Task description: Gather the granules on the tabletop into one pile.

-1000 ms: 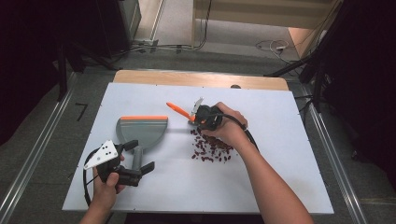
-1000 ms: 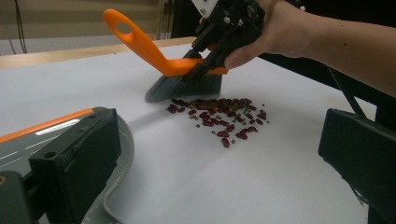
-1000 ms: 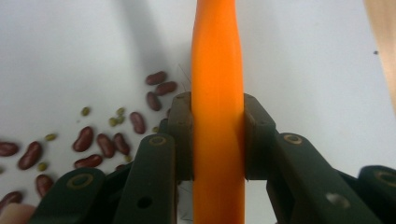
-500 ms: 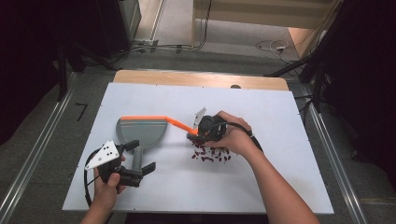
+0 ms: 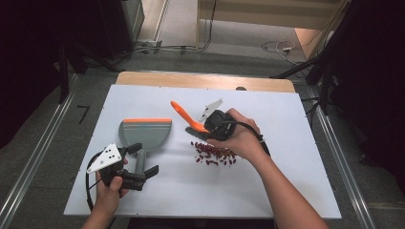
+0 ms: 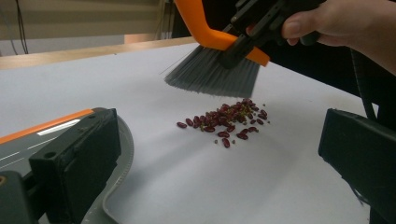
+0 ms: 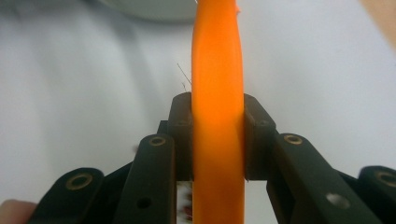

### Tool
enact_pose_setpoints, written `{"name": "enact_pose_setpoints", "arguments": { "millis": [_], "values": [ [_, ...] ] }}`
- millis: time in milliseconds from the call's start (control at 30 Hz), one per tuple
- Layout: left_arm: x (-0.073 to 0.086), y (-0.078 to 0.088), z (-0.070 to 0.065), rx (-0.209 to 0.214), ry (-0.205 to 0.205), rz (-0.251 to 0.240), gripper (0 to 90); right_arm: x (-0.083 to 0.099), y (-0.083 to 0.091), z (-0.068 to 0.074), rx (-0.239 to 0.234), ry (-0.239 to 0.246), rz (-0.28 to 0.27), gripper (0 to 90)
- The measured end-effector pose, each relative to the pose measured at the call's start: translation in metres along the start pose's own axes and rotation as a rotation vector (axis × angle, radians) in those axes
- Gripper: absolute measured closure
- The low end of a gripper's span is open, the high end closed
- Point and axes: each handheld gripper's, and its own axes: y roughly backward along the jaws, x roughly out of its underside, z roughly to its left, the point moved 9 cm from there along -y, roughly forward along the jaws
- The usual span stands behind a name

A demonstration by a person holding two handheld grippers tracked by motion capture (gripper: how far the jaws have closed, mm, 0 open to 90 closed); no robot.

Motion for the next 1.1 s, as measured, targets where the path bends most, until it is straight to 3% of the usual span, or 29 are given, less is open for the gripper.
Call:
{"name": "enact_pose_setpoints", "arguments": {
  "millis": [67,167,267,467,633,733,833,1100],
  "values": [
    [0.0,0.001,0.0,-0.001,-0.001,-0.002,0.0,-0.005,-0.001,0.011,-0.032,-0.065,-0.015,69.0],
    [0.0,0.001,0.0,-0.003,-0.003,0.0,0.0,-0.01,-0.008,0.024,-0.082,-0.124,-0.031,69.0],
    [-0.001,0.002,0.0,-0.001,-0.002,-0.003,0.0,-0.01,-0.018,0.034,-0.165,-0.256,-0.037,69.0],
    [0.0,0.001,0.001,-0.002,-0.001,-0.002,0.0,-0.002,-0.041,0.04,-0.219,-0.399,-0.004,69.0],
    [0.0,0.001,0.0,-0.003,0.0,0.0,0.0,0.007,-0.057,0.023,-0.154,-0.489,0.01,68.8],
    [0.0,0.001,0.0,-0.004,-0.001,0.001,0.0,0.014,-0.059,0.014,-0.143,-0.518,0.017,68.5],
    [0.001,0.001,0.0,-0.002,0.0,0.004,0.0,0.022,-0.059,0.008,-0.117,-0.583,0.038,68.1],
    [0.001,0.001,-0.001,-0.003,-0.007,0.008,0.0,0.044,-0.054,-0.005,-0.12,-0.667,0.044,67.6]
  ]
}}
